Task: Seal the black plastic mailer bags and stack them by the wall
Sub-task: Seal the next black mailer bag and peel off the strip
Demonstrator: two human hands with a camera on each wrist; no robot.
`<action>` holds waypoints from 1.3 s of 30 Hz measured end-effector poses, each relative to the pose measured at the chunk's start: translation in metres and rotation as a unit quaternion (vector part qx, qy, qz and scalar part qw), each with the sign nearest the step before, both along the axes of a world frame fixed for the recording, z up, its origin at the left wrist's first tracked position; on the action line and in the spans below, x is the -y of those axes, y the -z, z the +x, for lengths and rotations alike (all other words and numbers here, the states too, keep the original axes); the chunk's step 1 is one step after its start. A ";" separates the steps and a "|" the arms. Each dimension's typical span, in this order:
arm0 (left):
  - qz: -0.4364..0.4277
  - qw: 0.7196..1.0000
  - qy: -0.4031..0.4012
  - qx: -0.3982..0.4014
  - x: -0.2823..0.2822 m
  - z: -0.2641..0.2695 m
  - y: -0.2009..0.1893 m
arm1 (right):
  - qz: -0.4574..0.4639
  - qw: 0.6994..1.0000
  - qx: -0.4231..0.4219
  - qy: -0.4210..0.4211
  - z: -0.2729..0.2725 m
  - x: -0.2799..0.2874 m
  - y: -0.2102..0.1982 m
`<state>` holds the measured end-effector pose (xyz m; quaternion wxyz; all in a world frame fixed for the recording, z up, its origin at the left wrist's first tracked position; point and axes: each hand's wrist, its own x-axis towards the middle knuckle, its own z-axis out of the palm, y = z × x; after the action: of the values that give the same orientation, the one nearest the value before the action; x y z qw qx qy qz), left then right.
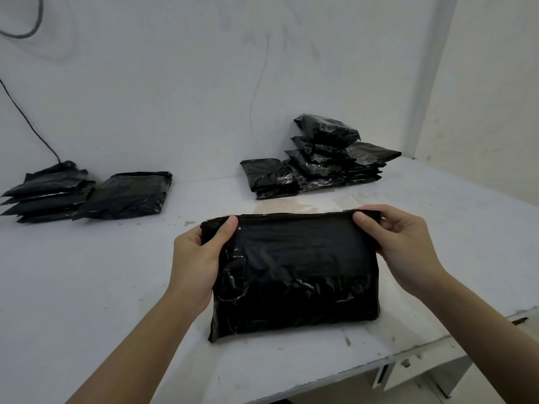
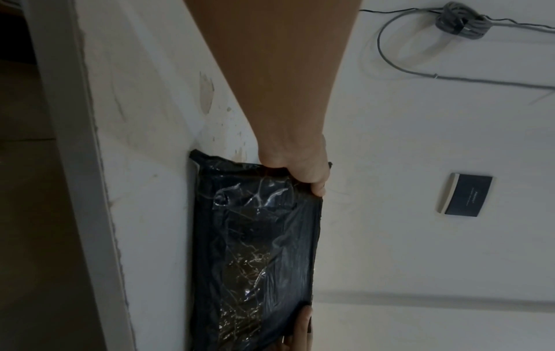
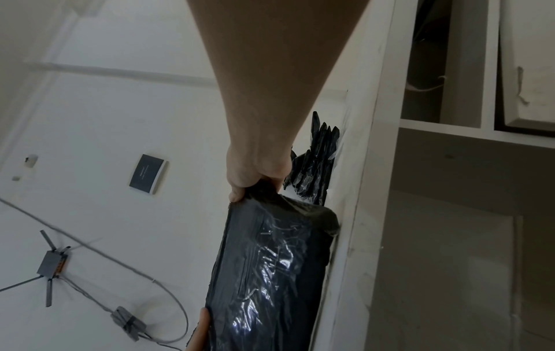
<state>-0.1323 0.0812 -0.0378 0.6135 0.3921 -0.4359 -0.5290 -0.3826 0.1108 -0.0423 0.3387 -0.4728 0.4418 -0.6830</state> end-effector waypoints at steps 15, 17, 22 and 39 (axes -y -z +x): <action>0.021 1.000 0.004 0.007 0.004 0.006 -0.002 | 0.054 0.998 0.015 -0.034 0.003 0.000 -0.005; 0.026 0.999 0.022 0.035 0.006 0.009 -0.004 | 0.075 0.996 0.018 -0.052 0.001 -0.002 -0.008; 0.044 0.986 0.043 0.156 0.013 0.022 -0.016 | 0.195 0.978 -0.022 -0.076 -0.011 0.005 -0.025; 0.179 0.960 -0.004 0.213 0.046 0.023 -0.041 | 0.371 0.928 0.037 -0.012 -0.007 0.026 -0.042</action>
<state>-0.1097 0.0356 0.0028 0.4285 0.6011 -0.4525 -0.5004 -0.3894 0.0852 -0.0002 0.5139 -0.2932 0.6453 -0.4832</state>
